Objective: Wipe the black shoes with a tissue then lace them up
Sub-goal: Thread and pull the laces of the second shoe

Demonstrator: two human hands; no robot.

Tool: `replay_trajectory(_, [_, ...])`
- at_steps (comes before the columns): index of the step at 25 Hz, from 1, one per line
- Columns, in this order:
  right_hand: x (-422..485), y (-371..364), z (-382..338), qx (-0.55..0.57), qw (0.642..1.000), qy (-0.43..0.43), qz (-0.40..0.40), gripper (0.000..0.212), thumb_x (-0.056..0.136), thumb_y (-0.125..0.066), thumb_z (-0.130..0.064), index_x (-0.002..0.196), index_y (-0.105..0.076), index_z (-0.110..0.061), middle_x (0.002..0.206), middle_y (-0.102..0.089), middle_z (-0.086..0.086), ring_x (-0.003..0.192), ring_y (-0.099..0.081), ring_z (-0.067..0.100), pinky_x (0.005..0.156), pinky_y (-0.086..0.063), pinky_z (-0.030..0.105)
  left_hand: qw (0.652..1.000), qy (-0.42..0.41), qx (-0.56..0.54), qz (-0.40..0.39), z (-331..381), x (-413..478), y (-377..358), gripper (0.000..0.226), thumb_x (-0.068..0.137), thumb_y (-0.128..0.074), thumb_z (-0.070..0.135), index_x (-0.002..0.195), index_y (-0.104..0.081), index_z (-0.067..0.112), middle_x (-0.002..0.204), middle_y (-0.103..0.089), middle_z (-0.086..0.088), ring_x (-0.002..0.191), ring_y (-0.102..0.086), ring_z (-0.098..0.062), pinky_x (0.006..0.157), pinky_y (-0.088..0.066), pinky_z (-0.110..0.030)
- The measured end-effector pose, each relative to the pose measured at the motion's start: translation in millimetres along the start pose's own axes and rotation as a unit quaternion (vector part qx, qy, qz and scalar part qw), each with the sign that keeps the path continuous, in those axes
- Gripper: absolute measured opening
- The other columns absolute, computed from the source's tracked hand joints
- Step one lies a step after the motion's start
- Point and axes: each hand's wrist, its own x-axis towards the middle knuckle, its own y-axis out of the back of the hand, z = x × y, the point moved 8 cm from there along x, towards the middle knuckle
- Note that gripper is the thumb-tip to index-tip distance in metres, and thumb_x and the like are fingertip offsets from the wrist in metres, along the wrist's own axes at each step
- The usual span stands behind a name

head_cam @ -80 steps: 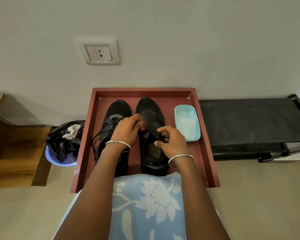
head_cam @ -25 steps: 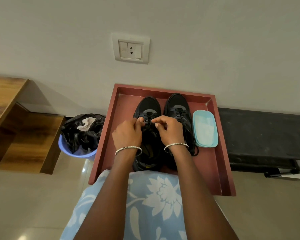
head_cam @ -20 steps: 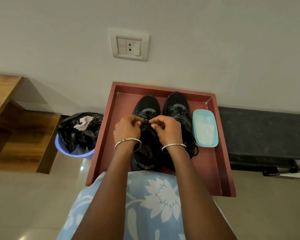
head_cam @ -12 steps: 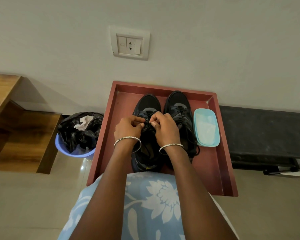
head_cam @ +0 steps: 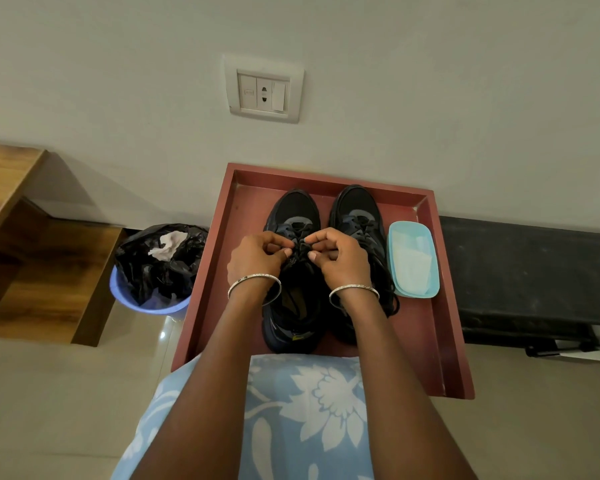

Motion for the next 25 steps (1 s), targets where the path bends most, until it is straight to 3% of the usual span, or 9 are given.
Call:
replay_trajectory(2, [0, -2, -6, -0.034, 0.999, 0.018, 0.011, 0.017, 0.085, -0.074, -0.012, 0.088, -0.074, -0.029, 0.086, -0.072, -0.012, 0.081, -0.067, 0.004, 0.075, -0.054, 0.029, 1.000, -0.007, 0.008, -0.003, 0, 2, 1, 0.011, 0.086, -0.076, 0.028, 0.085, -0.072, 0.037, 0.081, -0.070, 0.013, 0.075, -0.066, -0.007, 0.061, -0.048, -0.025])
replay_trajectory(7, [-2, -3, -21, -0.133, 0.989, 0.050, 0.028, 0.013, 0.093, -0.066, -0.014, 0.088, -0.065, -0.026, 0.084, -0.068, -0.008, 0.084, -0.063, 0.014, 0.080, -0.050, 0.040, 1.000, -0.020, 0.014, -0.011, 1, 4, -1, 0.014, 0.086, -0.077, 0.028, 0.083, -0.070, 0.040, 0.082, -0.070, 0.014, 0.078, -0.067, -0.006, 0.068, -0.054, -0.029])
replay_trajectory(12, [-8, 3, -25, -0.118, 0.989, 0.065, 0.059, 0.014, 0.093, -0.066, -0.011, 0.085, -0.061, -0.021, 0.077, -0.068, -0.007, 0.080, -0.065, 0.019, 0.083, -0.051, 0.045, 0.999, -0.029, 0.023, -0.011, 3, 4, -1, 0.015, 0.085, -0.077, 0.031, 0.080, -0.068, 0.041, 0.083, -0.070, 0.015, 0.080, -0.067, -0.007, 0.070, -0.056, -0.030])
replay_trajectory(17, [-6, 2, -20, -0.107, 0.992, 0.053, 0.048, 0.016, 0.092, -0.068, -0.014, 0.082, -0.060, -0.024, 0.076, -0.069, -0.008, 0.079, -0.066, 0.017, 0.086, -0.052, 0.047, 0.990, -0.081, 0.115, 0.006, 19, 4, -2, 0.010, 0.088, -0.073, 0.030, 0.084, -0.067, 0.037, 0.081, -0.062, 0.014, 0.084, -0.063, -0.013, 0.071, -0.055, -0.034])
replay_trajectory(22, [-4, 2, -15, -0.082, 0.995, 0.026, 0.051, 0.011, 0.092, -0.069, -0.015, 0.085, -0.065, -0.022, 0.079, -0.071, -0.009, 0.075, -0.063, 0.006, 0.075, -0.044, 0.029, 0.956, -0.144, 0.254, 0.005, 32, 2, -13, 0.006, 0.101, -0.050, 0.029, 0.102, -0.056, 0.031, 0.104, -0.056, 0.001, 0.097, -0.055, -0.027, 0.065, -0.046, -0.038])
replay_trajectory(25, [-3, 2, -13, -0.079, 0.995, 0.017, 0.053, 0.009, 0.091, -0.069, -0.014, 0.086, -0.066, -0.019, 0.079, -0.070, -0.009, 0.074, -0.062, 0.006, 0.075, -0.046, 0.029, 0.973, -0.131, 0.185, -0.043, 23, 7, -15, 0.015, 0.098, -0.045, 0.016, 0.097, -0.052, 0.028, 0.105, -0.051, 0.002, 0.094, -0.053, -0.027, 0.076, -0.051, -0.045])
